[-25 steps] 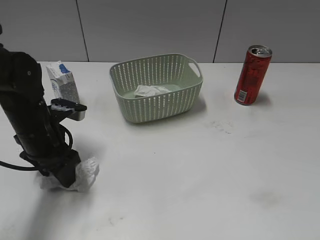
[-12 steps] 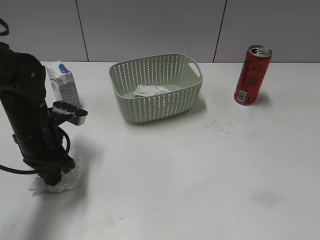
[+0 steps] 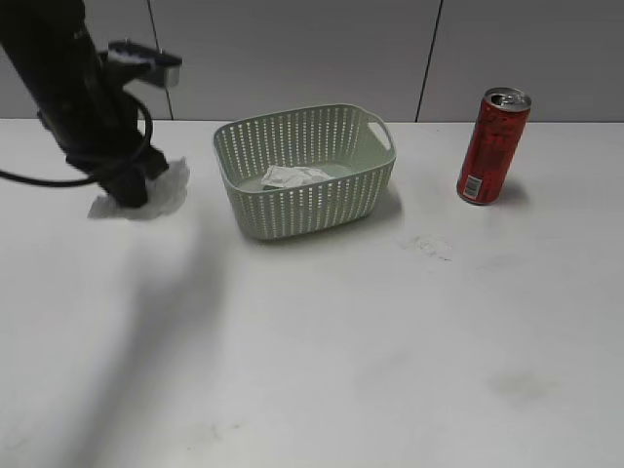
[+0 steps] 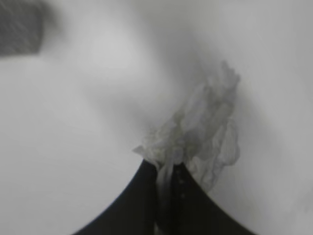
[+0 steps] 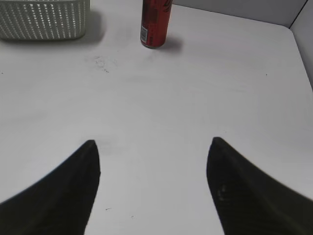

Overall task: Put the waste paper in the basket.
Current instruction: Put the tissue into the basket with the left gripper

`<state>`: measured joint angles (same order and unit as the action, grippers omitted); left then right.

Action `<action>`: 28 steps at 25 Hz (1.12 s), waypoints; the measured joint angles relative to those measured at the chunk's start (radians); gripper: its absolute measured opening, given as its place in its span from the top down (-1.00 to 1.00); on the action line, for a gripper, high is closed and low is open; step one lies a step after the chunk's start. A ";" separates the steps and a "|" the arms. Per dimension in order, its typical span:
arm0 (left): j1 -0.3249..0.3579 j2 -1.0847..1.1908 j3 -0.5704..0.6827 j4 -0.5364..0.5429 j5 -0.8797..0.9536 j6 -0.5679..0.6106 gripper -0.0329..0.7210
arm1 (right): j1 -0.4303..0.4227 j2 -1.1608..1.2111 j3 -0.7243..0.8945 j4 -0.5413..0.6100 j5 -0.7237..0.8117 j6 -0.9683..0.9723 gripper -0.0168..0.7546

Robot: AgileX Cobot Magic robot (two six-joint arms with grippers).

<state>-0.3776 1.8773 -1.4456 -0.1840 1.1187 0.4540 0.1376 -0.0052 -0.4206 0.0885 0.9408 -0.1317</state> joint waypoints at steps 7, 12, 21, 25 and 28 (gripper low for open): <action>0.000 0.000 -0.187 -0.135 -0.384 0.000 0.87 | 0.000 0.000 0.000 -0.003 0.000 0.000 -0.38; -0.018 0.030 -0.192 -0.357 -0.690 0.000 0.87 | 0.000 0.000 0.000 -0.003 0.000 0.001 -0.38; -0.120 0.206 -0.192 -0.384 -0.818 0.000 0.86 | 0.000 0.000 0.000 -0.006 0.000 0.001 -0.38; -0.126 0.270 -0.192 -0.384 -0.801 0.000 0.44 | 0.000 0.000 0.000 -0.007 0.000 0.001 -0.38; -0.126 0.284 -0.191 -0.382 -0.781 0.000 -0.27 | 0.000 0.000 0.001 -0.008 0.000 0.001 -0.38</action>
<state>-0.5038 2.1609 -1.6368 -0.5664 0.3378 0.4540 0.1376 -0.0052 -0.4198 0.0805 0.9408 -0.1310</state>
